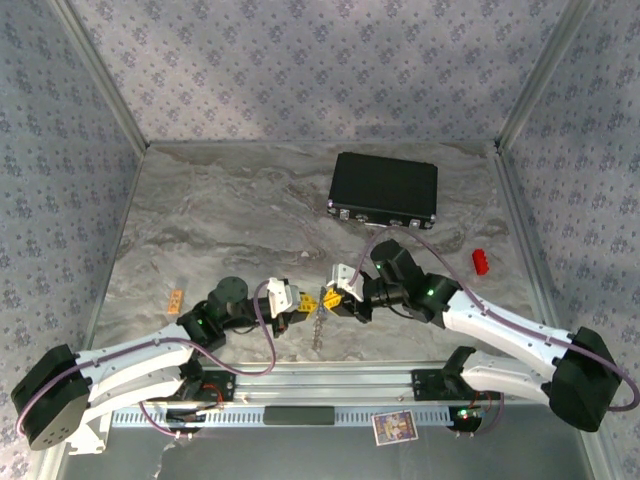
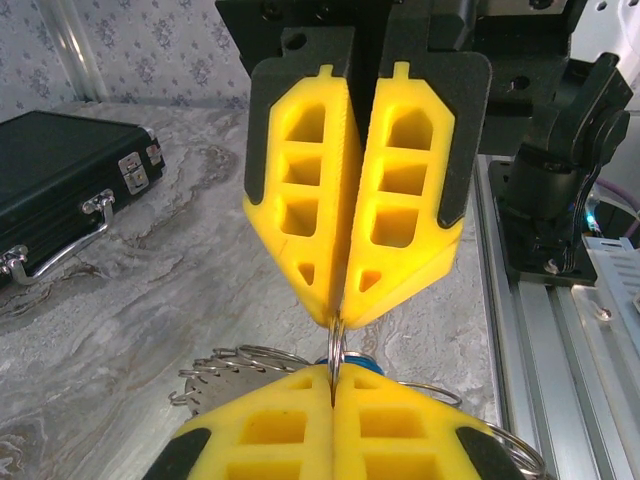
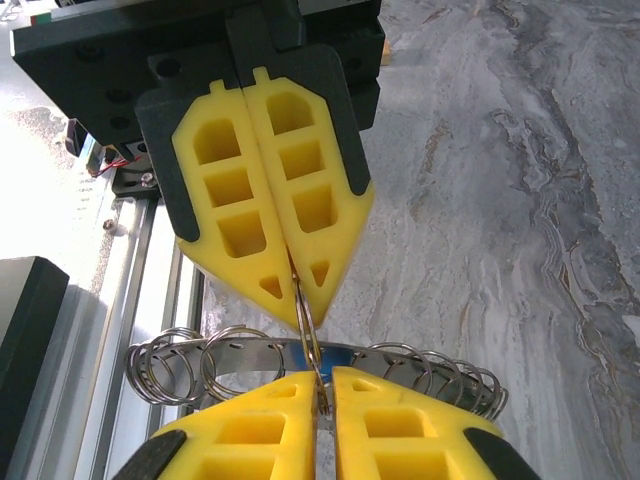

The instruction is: Put the keys on the keyring

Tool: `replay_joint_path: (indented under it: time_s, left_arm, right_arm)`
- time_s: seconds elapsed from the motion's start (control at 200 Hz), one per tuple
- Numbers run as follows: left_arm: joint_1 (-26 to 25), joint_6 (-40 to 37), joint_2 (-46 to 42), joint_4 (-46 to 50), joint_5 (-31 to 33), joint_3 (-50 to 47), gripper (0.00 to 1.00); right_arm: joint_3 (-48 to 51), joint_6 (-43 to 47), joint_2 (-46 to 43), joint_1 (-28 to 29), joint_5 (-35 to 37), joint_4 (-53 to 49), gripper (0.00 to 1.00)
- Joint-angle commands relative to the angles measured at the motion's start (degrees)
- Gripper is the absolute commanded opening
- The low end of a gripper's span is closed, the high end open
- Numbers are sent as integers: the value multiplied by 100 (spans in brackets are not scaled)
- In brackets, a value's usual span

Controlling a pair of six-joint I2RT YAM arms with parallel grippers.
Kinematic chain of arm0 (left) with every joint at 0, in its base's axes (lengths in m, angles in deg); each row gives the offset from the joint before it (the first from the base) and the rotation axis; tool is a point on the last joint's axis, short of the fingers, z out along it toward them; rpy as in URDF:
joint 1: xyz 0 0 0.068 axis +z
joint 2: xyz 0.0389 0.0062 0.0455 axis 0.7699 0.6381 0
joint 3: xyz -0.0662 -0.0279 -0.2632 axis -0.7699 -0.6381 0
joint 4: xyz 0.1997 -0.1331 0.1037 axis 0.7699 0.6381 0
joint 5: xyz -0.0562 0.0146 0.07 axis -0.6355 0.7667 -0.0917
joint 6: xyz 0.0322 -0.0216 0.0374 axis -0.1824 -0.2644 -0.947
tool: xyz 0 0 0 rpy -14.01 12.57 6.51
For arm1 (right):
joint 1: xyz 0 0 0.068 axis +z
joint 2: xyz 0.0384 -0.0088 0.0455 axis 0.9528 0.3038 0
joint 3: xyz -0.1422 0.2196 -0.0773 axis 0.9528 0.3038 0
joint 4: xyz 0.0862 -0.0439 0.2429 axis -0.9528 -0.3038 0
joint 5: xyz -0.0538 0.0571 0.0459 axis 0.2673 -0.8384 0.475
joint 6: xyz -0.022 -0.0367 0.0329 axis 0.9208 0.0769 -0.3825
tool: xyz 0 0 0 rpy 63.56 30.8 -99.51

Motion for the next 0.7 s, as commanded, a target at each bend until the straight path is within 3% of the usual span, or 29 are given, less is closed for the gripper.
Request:
replay_joint_path:
  time_s: [0.0, 0.55, 0.695]
  left_arm:
    - [4, 24, -119, -326, -158, -44, 0]
    - [6, -53, -104, -294, -255, 26, 0]
    - [4, -67, -106, -247, -258, 26, 0]
  right_arm:
    - [43, -11, -75, -30, -23, -149, 12]
    - [-92, 67, 373, 79, 27, -98, 2]
    - [48, 45, 134, 90, 146, 119, 16]
